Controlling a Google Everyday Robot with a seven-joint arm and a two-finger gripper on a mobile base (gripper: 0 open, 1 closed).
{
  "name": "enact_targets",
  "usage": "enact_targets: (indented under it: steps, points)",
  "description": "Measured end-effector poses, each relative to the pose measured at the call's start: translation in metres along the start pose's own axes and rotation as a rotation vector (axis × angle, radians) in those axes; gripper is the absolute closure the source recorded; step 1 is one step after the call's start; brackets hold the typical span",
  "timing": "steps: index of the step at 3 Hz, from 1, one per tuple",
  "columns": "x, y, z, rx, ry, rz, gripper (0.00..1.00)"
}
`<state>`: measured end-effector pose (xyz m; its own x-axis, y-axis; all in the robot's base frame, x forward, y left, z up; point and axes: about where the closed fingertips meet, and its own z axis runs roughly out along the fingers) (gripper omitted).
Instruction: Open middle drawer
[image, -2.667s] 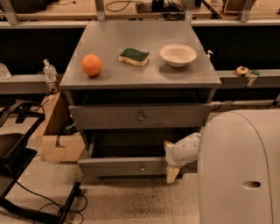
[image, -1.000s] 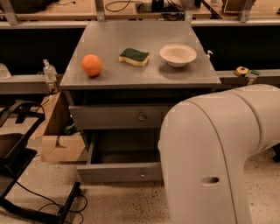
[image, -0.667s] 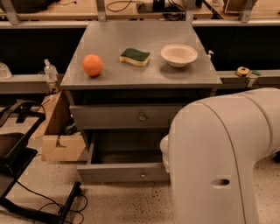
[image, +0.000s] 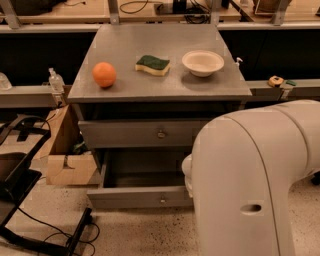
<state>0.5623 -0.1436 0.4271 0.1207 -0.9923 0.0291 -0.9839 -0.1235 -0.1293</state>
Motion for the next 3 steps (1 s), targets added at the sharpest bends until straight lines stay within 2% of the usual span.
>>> enact_targets:
  steps: [2,3]
  points:
    - [0.0000,-0.0002,-0.0015,0.000,0.000,0.000,1.00]
    - [0.0001,-0.0002,-0.0020,0.000,0.000,0.000,0.74]
